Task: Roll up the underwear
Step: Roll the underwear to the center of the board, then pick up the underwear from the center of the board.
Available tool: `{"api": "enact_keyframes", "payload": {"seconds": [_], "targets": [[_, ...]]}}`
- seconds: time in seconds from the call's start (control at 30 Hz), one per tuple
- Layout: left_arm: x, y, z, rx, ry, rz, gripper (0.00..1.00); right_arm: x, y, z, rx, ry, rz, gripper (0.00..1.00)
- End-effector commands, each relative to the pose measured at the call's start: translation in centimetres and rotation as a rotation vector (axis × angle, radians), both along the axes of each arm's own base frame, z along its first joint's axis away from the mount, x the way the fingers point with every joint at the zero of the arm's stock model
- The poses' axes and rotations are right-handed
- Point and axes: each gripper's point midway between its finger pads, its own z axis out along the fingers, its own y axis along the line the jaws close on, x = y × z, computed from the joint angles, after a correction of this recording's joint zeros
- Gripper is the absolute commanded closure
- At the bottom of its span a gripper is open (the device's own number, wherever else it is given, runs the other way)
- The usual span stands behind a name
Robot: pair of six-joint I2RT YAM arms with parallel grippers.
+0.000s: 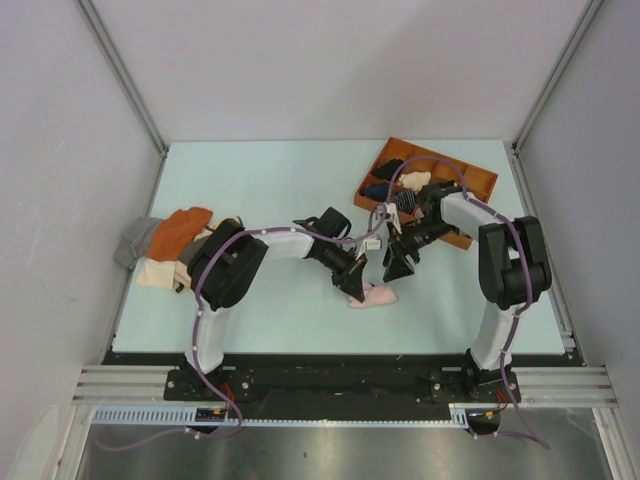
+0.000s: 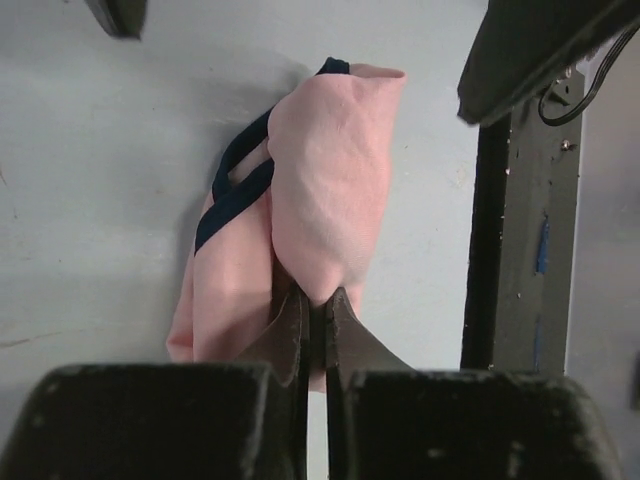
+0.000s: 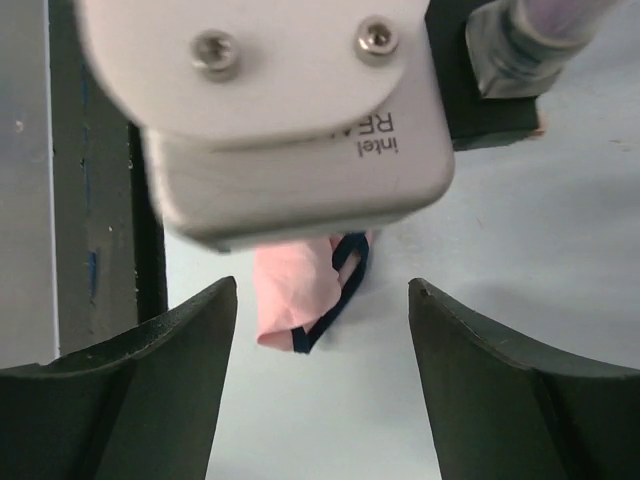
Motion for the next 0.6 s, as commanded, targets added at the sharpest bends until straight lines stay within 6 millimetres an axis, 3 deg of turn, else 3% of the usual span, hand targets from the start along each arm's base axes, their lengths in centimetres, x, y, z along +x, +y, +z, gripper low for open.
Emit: {"api": "enact_keyframes", "payload": {"seconds": [0.0,0.3,0.57], "targets": [[0.1,3.0,-5.1,0.216,0.015,0.058,1.0,-0.6,1.2,-1.6,-0.019,0.112,-0.022,0.26],[1.1,3.3,-5.4,0.251,-0.018,0.092,1.0,-1.4,1.9,-4.9,-0.128,0.236,-0.052,0.25],[2.2,2.7,-5.0,0.247,-0.043,0.104,1.0,-2.8,2.1,-6.7,-0.213,0.309,-0.038,0.25]]}}
